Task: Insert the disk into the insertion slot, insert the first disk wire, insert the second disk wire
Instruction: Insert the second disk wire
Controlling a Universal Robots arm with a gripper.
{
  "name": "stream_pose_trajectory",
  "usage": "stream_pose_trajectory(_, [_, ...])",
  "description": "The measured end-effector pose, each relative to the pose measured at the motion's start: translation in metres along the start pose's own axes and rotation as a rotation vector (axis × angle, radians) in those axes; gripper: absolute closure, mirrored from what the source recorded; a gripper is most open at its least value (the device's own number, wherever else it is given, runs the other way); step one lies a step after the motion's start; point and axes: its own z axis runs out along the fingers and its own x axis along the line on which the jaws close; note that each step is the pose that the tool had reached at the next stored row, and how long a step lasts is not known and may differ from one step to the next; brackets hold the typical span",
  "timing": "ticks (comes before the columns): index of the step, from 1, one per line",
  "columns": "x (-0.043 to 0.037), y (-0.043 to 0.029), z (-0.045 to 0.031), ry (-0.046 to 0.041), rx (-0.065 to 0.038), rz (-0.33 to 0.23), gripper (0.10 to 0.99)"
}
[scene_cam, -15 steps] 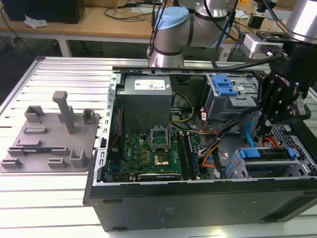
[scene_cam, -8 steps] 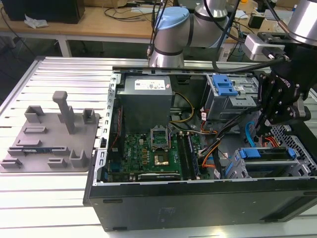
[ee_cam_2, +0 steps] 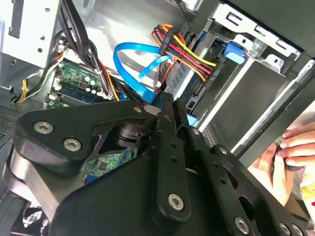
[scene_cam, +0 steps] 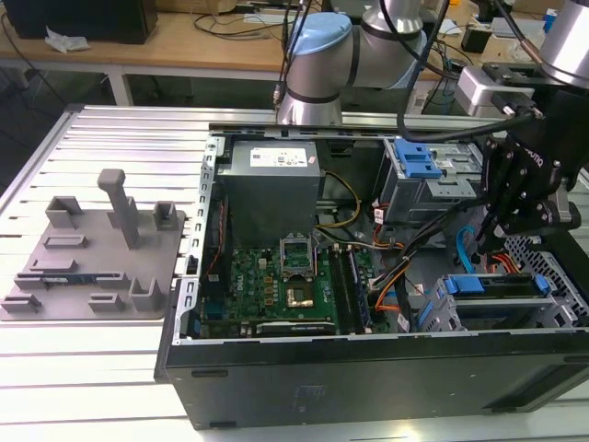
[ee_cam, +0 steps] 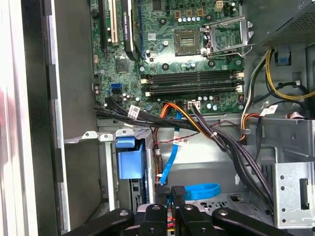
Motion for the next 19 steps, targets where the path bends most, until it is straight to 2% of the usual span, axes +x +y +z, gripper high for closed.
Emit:
stream_pose_trajectory(3, [0.0065,-0.004,0.0004,-0.0067,-0.002,0.0,0.925])
stream_pose_trajectory(5, [0.0112,-0.0059,0.0008,-0.0261,-0.003,0.0,0.925])
stream_pose_trajectory(7, [0.0146,-0.0067,0.001,-0.0385,-0.004,0.0,0.925])
stream_pose_trajectory(12, [0.0169,-0.0071,0.0011,-0.0405,-0.004,0.0,0.925])
stream_pose_trajectory(16, [0.0239,-0.0074,0.0017,-0.052,-0.004,-0.001,0.925])
stream_pose_trajectory(19, [0.028,-0.0085,0.0021,-0.0536,-0.01,-0.001,0.925])
